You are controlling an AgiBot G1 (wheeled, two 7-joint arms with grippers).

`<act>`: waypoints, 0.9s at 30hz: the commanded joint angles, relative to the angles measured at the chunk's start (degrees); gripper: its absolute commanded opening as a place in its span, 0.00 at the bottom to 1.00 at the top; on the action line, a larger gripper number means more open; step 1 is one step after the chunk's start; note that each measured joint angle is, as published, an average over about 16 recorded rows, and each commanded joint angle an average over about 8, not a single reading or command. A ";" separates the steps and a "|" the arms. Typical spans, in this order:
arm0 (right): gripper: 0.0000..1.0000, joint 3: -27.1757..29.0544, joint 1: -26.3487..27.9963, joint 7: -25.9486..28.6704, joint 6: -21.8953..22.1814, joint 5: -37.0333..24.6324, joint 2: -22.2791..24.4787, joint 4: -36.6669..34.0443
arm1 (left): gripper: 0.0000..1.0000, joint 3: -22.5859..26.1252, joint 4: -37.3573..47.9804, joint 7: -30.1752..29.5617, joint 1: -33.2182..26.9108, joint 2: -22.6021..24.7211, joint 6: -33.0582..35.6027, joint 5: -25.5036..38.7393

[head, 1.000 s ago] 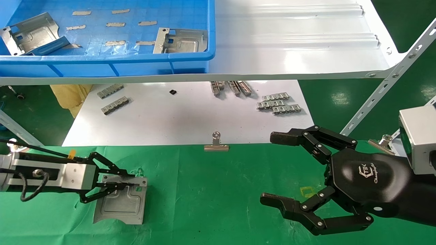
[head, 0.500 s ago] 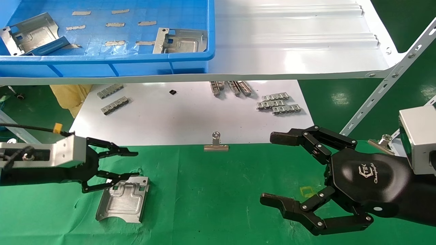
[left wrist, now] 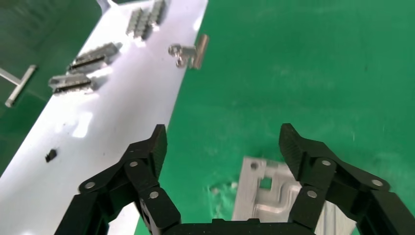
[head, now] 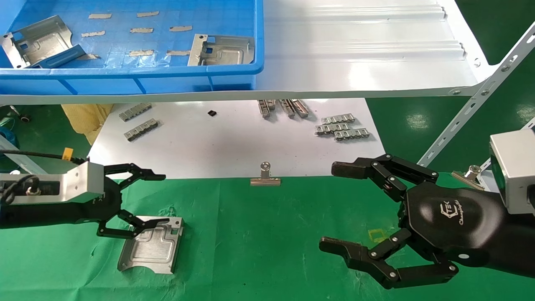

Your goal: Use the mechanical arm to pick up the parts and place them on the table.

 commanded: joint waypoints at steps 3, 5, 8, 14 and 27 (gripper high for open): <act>1.00 0.00 0.00 0.00 0.00 0.00 0.00 0.00 | 1.00 -1.79 -3.56 -2.78 1.91 -0.79 -0.31 -1.14; 1.00 0.00 0.00 0.00 0.00 0.00 0.00 0.00 | 1.00 -2.88 -5.75 -4.48 3.08 -1.27 -0.51 -1.84; 1.00 0.00 0.00 0.00 0.00 0.00 0.00 0.00 | 1.00 -4.54 -9.06 -7.06 4.84 -2.00 -0.81 -2.89; 1.00 0.00 0.00 0.00 0.00 0.00 0.00 0.00 | 1.00 -7.86 -15.70 -12.23 8.38 -3.46 -1.41 -4.99; 1.00 0.00 0.00 0.00 0.00 0.00 0.00 0.00 | 1.00 -15.04 -30.06 -23.40 16.03 -6.62 -2.70 -9.55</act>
